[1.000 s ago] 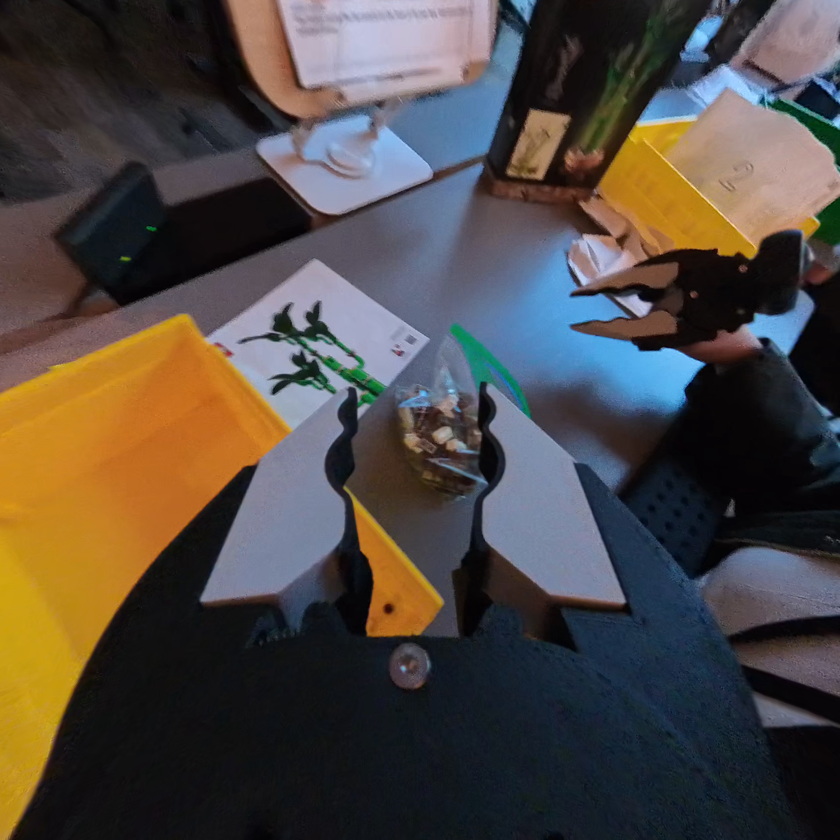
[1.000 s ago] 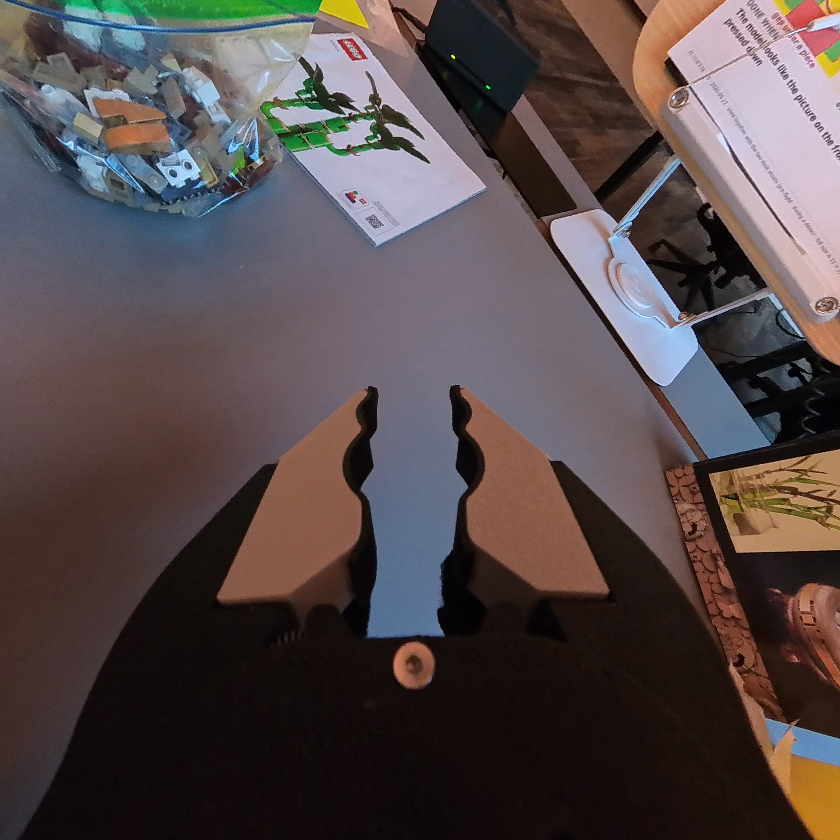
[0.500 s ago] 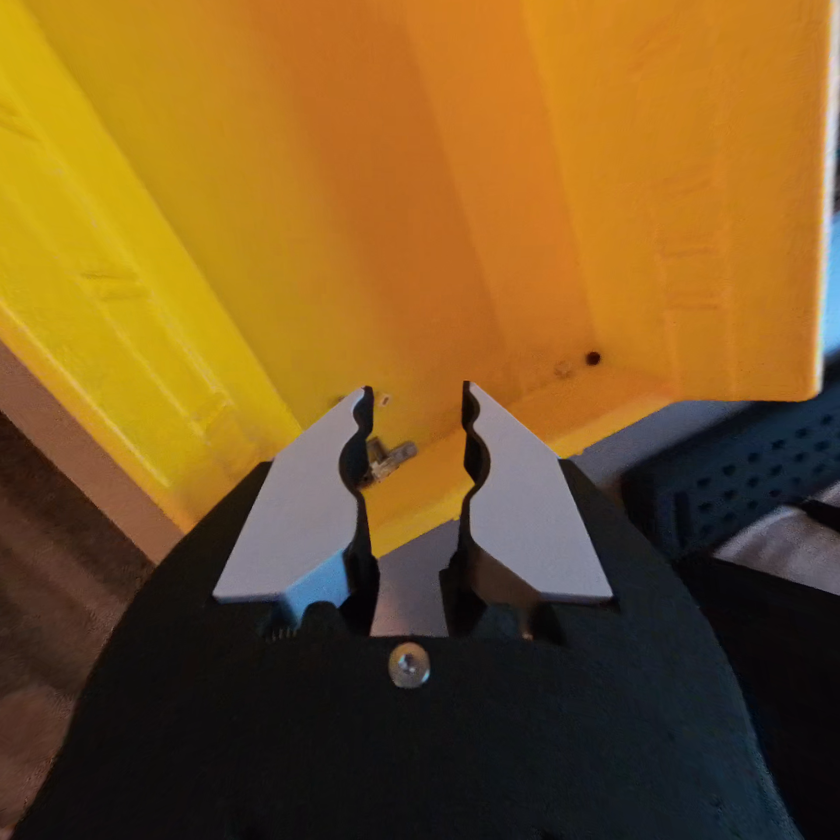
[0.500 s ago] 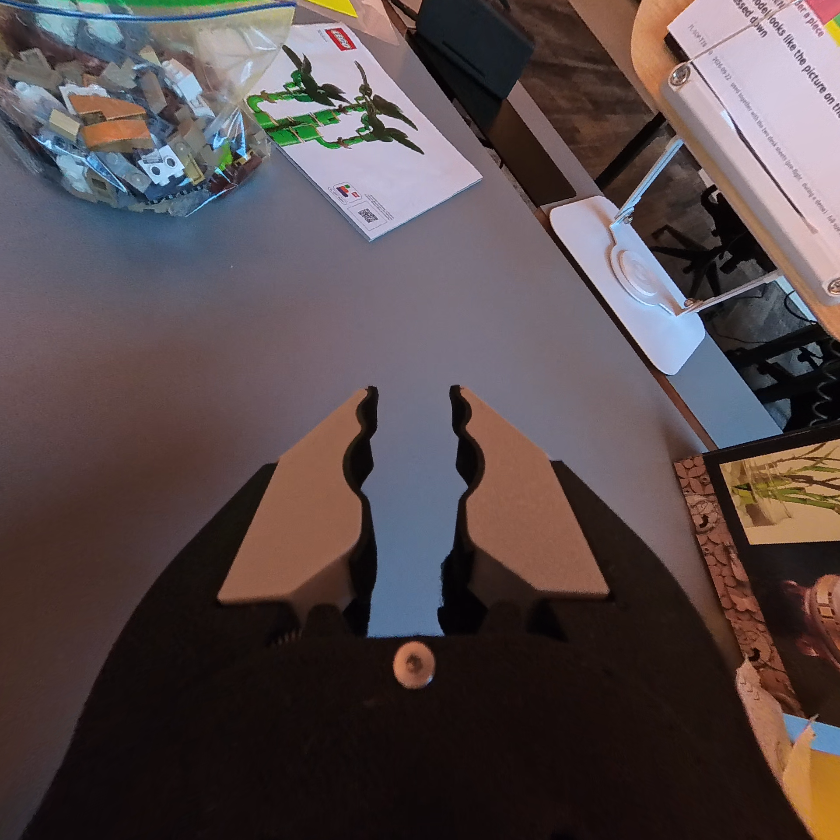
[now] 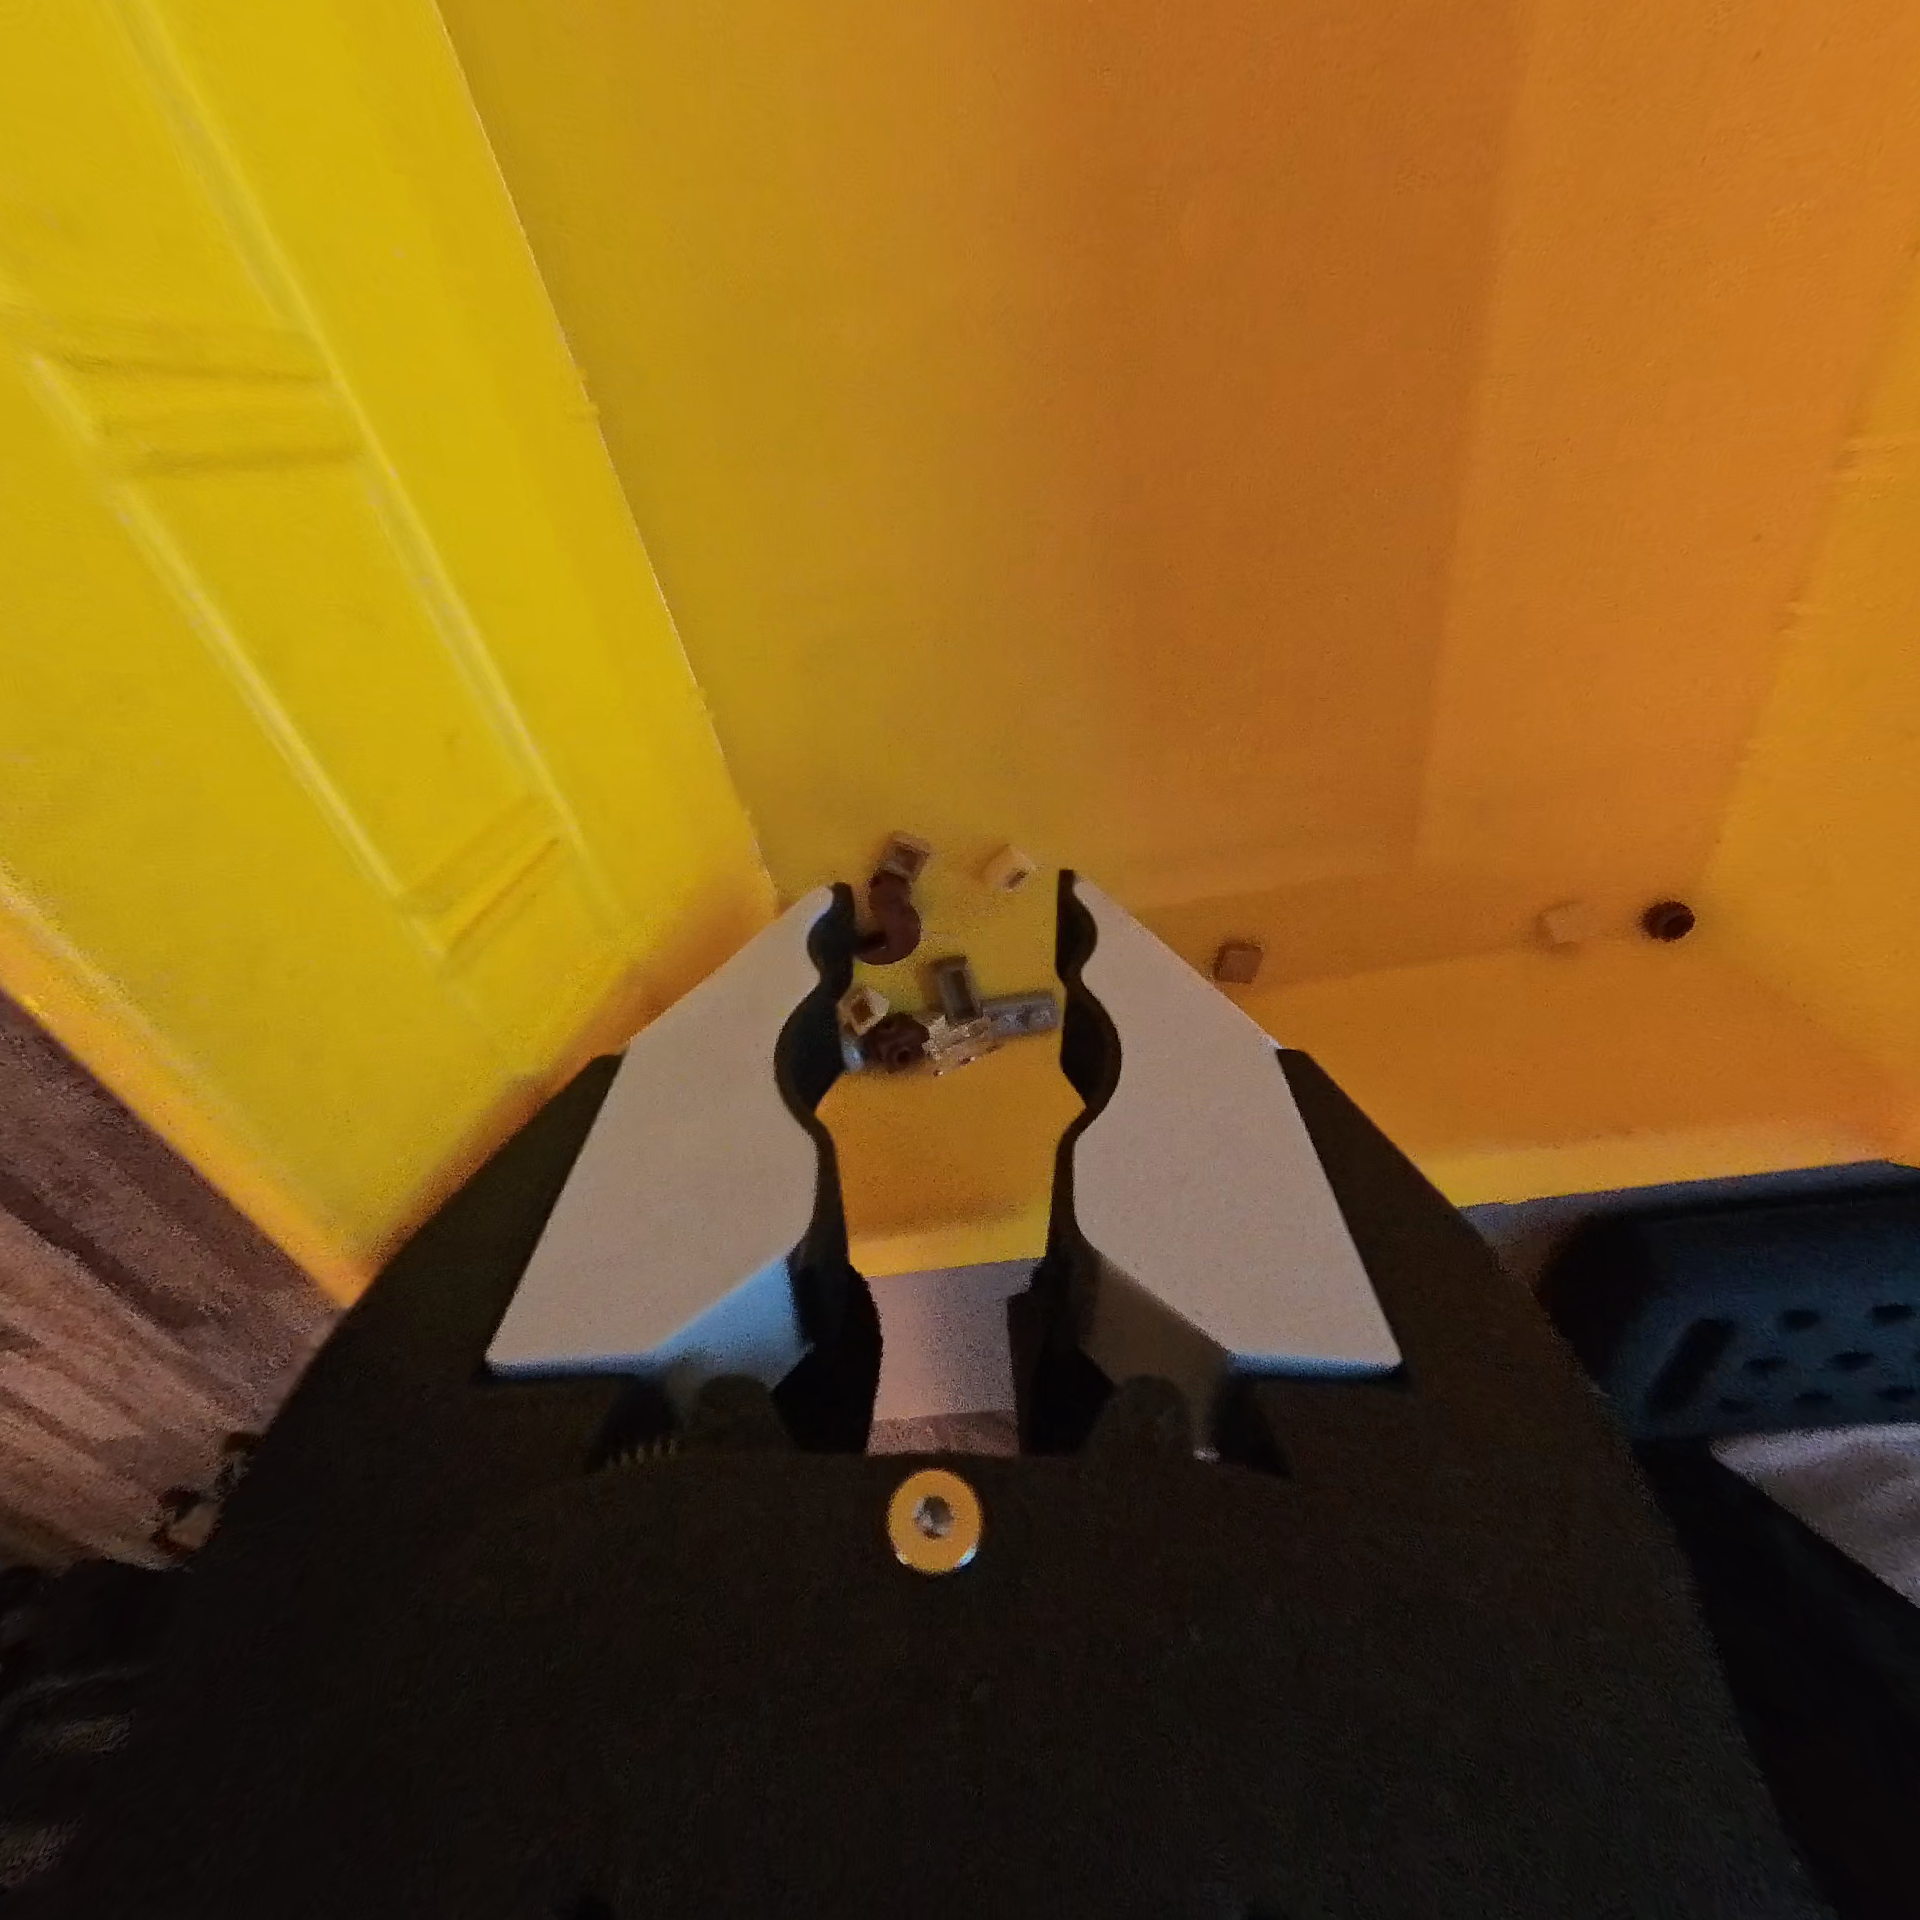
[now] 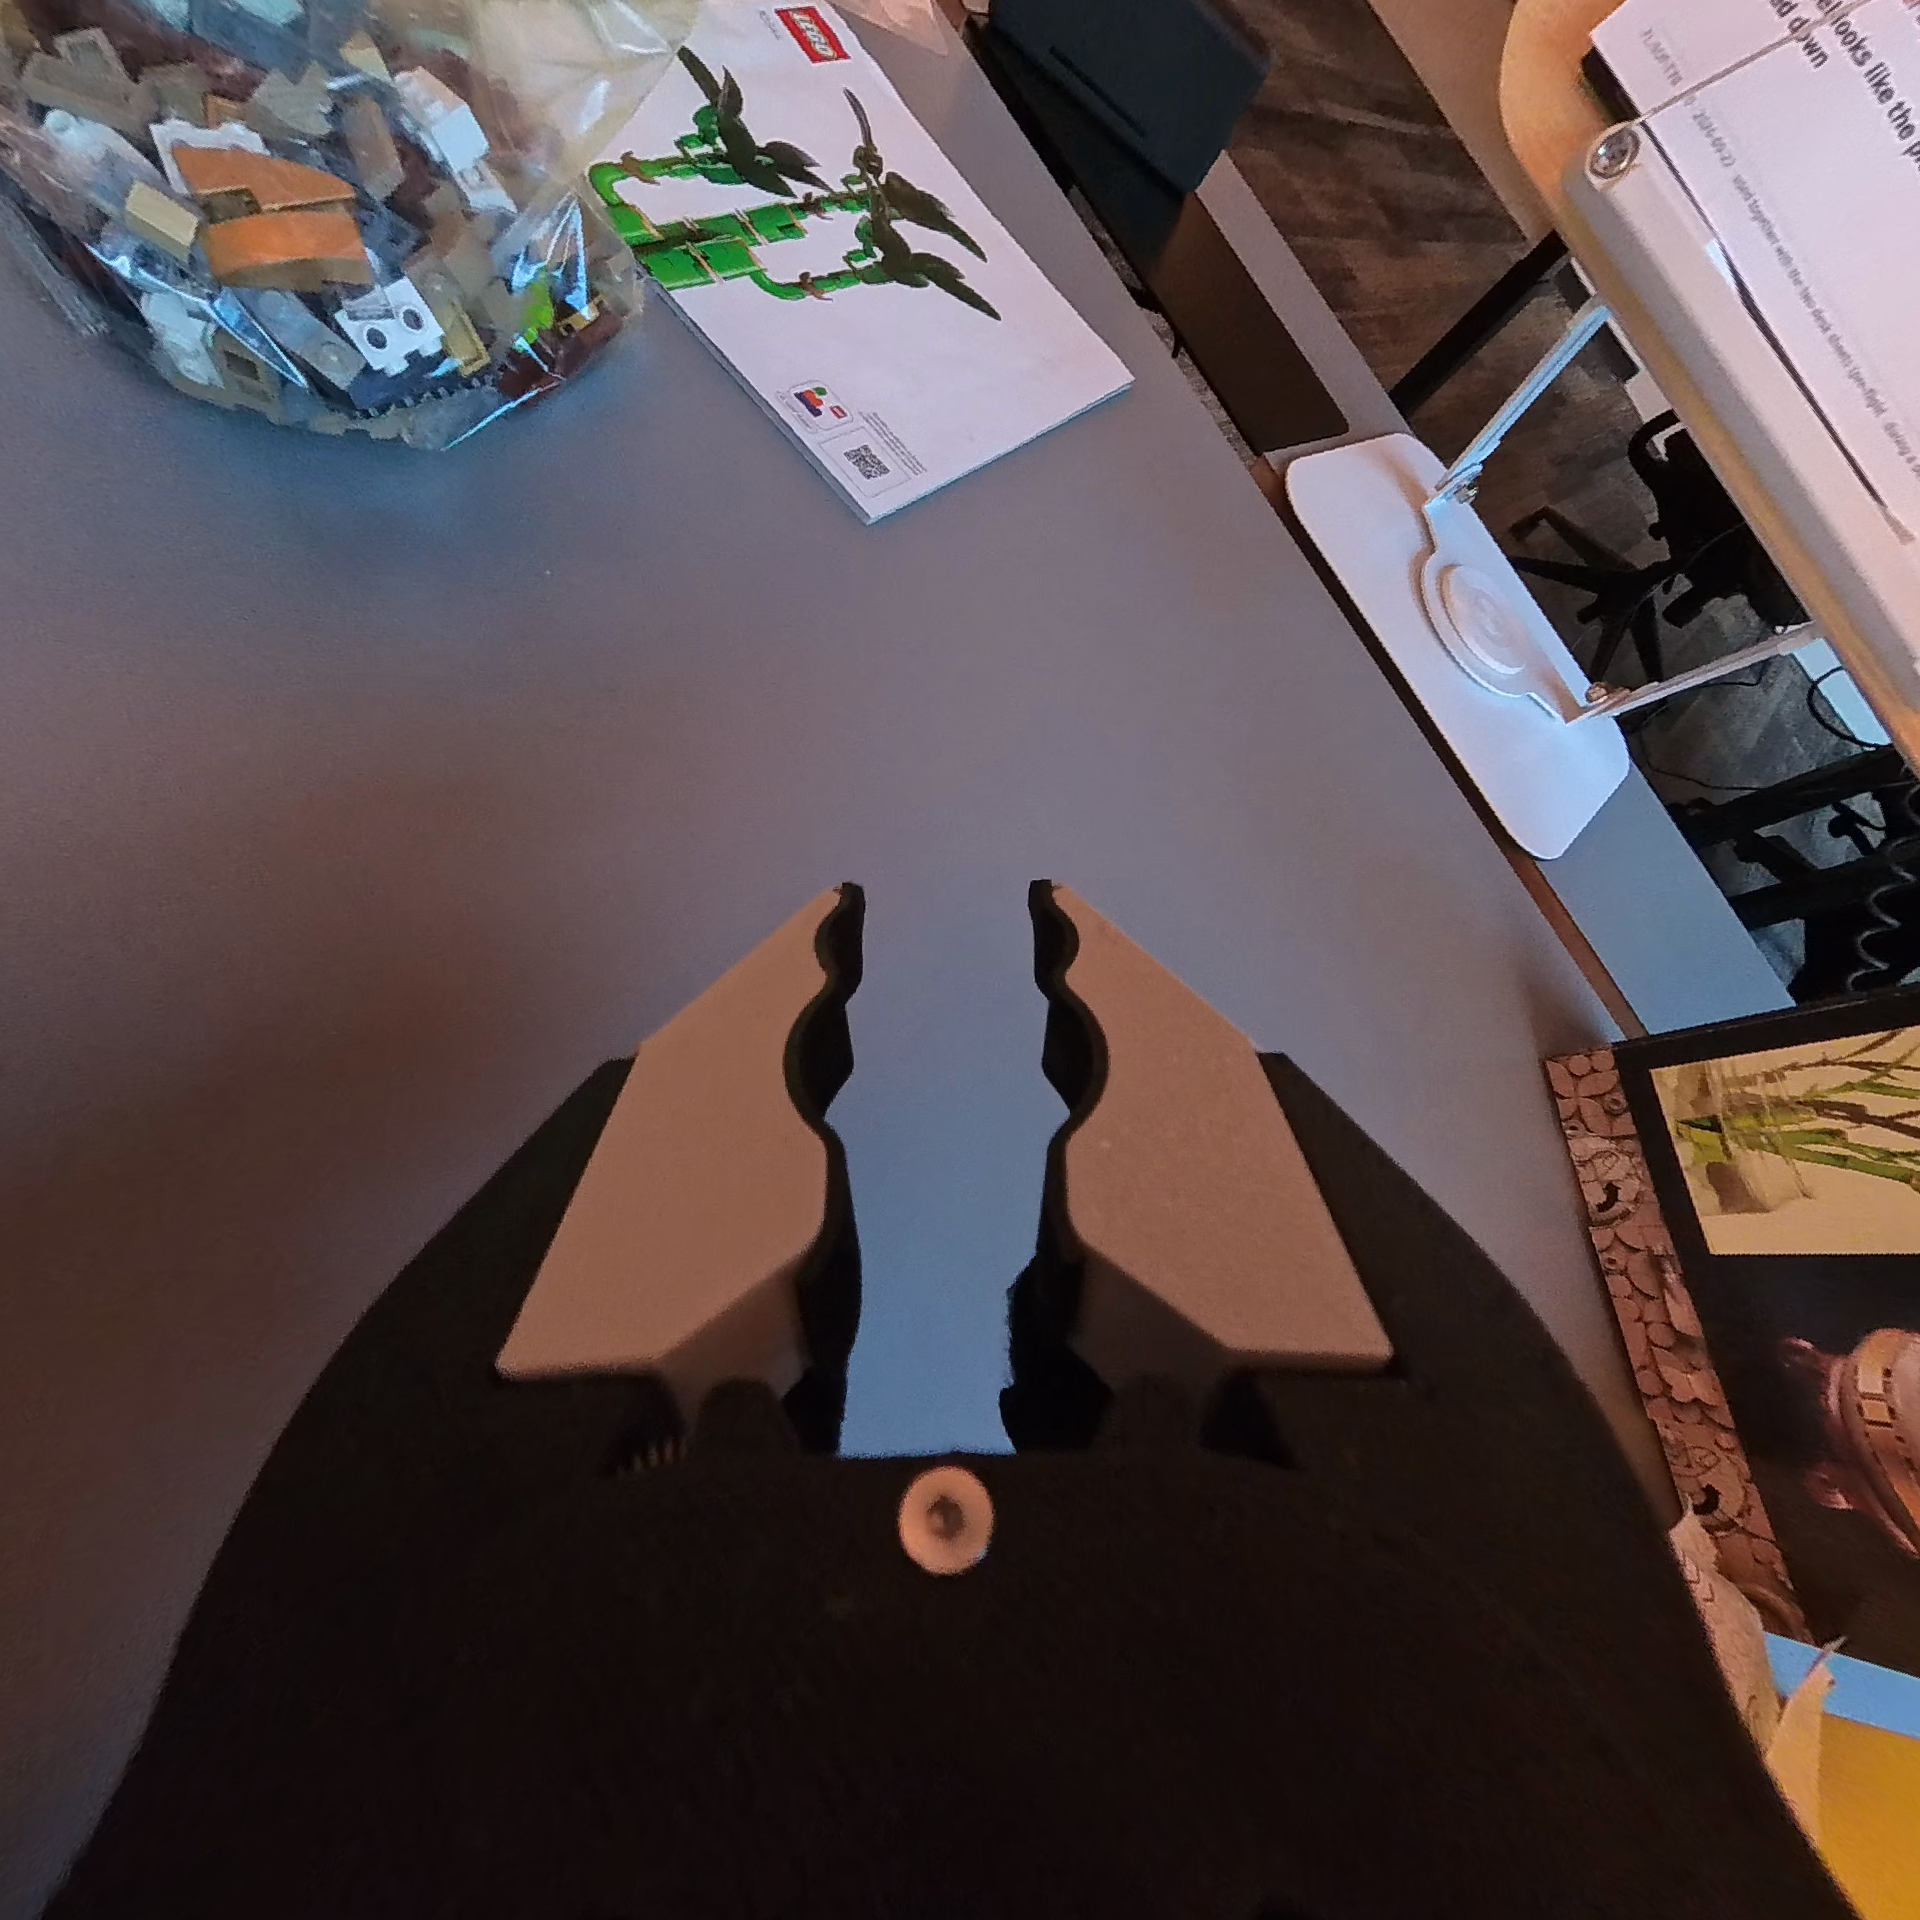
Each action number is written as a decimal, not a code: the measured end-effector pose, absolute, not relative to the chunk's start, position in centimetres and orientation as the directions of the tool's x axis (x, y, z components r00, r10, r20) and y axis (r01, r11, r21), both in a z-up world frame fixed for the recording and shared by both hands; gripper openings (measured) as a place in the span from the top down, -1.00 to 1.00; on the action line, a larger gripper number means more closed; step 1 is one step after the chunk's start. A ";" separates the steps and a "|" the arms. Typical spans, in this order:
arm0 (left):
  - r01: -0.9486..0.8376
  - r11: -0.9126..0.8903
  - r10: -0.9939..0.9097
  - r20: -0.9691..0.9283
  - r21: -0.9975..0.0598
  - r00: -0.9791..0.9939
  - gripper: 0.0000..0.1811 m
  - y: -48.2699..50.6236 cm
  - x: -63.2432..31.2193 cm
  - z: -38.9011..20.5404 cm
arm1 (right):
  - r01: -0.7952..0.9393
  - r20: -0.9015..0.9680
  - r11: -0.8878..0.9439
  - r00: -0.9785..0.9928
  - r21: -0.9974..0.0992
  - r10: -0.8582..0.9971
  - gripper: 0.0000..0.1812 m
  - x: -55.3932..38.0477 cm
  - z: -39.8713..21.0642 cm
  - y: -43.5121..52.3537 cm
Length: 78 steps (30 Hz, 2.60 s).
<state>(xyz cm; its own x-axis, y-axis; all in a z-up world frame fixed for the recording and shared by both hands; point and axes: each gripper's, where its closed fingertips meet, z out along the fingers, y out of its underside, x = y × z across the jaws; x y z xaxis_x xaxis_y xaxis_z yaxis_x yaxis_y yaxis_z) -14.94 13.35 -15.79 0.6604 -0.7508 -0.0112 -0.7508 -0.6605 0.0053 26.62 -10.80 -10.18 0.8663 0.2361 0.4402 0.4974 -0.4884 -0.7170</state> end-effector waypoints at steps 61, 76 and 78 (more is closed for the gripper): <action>-0.663 -0.127 -0.912 -0.175 -0.737 0.370 0.68 12.6 -2.8 0.7 | 0.541 0.470 -0.494 0.840 -0.681 0.272 0.65 26.0 -10.4 -11.1; -0.641 -0.760 -0.640 0.292 -0.104 0.711 0.61 12.9 -12.5 -14.7 | 0.541 0.470 -0.504 0.840 -0.674 0.273 0.65 26.0 -10.7 -11.1; -0.637 -0.765 -0.633 0.293 -0.096 0.716 0.64 13.1 -12.4 -15.1 | 0.543 0.470 -0.505 0.838 -0.671 0.277 0.65 26.0 -10.8 -11.1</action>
<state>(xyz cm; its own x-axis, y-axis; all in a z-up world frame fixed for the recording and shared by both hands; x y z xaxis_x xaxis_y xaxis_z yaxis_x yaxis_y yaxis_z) -12.40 13.10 -15.07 0.7161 -0.6333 0.2935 -0.6369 -0.7649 -0.0964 25.98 -11.15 -10.77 0.8380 0.2765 0.4704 0.5431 -0.5053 -0.6706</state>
